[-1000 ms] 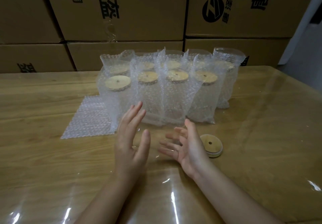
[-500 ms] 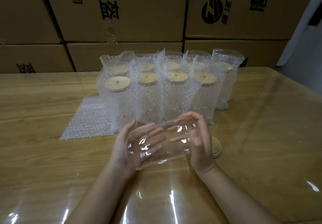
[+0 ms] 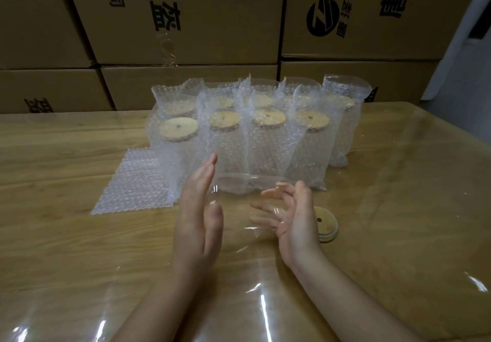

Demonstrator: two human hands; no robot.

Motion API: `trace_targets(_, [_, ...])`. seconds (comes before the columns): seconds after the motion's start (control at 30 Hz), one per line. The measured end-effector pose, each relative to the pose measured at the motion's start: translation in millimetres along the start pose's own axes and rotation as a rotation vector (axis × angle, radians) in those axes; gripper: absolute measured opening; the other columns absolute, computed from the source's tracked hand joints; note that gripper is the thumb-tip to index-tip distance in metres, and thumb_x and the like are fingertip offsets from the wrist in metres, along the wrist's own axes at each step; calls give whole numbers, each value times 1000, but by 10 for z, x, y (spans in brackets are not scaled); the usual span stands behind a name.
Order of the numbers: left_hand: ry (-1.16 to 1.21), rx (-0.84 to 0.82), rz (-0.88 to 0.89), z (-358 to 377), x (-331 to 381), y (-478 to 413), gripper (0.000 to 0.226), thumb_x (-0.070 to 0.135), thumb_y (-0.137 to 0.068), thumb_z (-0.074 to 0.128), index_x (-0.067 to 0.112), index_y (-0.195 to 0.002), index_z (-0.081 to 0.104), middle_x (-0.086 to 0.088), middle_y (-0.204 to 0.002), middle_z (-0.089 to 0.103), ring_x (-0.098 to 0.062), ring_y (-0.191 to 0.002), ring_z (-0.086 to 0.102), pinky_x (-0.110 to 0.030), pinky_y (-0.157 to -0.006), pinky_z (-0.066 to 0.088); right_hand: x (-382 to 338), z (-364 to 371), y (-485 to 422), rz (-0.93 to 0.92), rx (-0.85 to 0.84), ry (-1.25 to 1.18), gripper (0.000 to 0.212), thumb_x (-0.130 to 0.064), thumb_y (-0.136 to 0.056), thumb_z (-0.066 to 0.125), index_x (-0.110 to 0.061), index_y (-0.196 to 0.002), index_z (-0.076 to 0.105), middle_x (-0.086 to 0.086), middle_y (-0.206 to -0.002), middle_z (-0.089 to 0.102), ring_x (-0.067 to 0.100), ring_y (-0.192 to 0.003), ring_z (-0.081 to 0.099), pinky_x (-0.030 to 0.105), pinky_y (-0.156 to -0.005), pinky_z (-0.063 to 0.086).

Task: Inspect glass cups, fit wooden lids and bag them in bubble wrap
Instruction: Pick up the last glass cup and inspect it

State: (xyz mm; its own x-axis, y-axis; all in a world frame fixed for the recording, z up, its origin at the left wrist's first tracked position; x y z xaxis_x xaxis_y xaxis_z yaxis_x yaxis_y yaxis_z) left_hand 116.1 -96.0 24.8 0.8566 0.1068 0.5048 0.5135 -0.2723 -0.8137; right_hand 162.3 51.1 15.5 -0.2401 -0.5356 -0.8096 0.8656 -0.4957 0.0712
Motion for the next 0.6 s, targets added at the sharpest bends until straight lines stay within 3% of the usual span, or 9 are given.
trace_targets(0.07, [-104,-21,119,-20,-5,-5,40,27,-104,28,7,-137,37,-13,-146,36,-27,-137,37,-43,-111,33,-8,1,-6,-68,8,27,38,-46,-96,40,-11,-102,53,14,-93,60,30,-74,69,39,-51,57])
trace_targets(0.17, [-259,-88,242,-34,-50,-19,37,29,-101,39,10,-132,42,-17,-142,35,-33,-133,39,-46,-106,38,-46,-10,-24,-174,15,100,39,-49,-84,49,-15,-102,56,9,-89,63,29,-75,70,37,-57,57])
trace_targets(0.27, [-440,-198,317,-18,-84,-42,58,40,-87,66,15,-135,44,-18,-138,40,-39,-124,47,-47,-98,46,-82,-71,-65,-261,14,164,36,-44,-82,48,-19,-105,59,4,-89,67,30,-80,70,35,-61,57])
trace_targets(0.33, [-584,-266,281,22,-75,-50,75,44,-76,75,18,-138,40,-20,-130,51,-38,-111,56,-46,-84,53,-104,-105,-80,-318,0,229,39,-49,-81,54,-24,-111,61,4,-96,68,28,-86,71,33,-66,57])
trace_targets(0.43, [-766,-322,164,96,22,-30,90,60,-69,66,17,-142,38,-12,-100,64,-29,-80,64,-41,-68,50,-131,-73,-74,-391,-80,348,47,-53,-76,58,-28,-116,62,-3,-102,71,21,-97,69,32,-81,56])
trace_targets(0.5, [-719,-313,60,161,98,3,97,67,-67,58,9,-143,41,-6,-90,64,-24,-74,63,-41,-68,47,-129,-18,-81,-354,-105,267,44,-51,-80,56,-24,-115,63,2,-103,71,21,-98,68,29,-82,55])
trace_targets(0.6, [-438,-264,-122,241,148,63,106,67,-64,60,11,-149,30,-1,-103,65,-14,-84,64,-34,-70,52,-59,64,-77,-204,-128,77,54,-56,-85,37,-24,-122,56,8,-109,71,21,-104,67,27,-87,54])
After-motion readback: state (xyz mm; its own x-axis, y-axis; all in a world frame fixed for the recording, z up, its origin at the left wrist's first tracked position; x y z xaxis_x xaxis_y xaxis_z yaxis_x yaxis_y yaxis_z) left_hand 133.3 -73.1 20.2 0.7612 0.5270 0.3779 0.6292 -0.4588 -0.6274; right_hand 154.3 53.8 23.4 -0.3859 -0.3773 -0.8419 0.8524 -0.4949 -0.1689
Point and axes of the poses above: each hand's wrist, its own y-axis away from the middle knuckle, its own z-axis out of the palm, x = y × z, the point moved 1 cm from there along -y, towards the middle knuckle
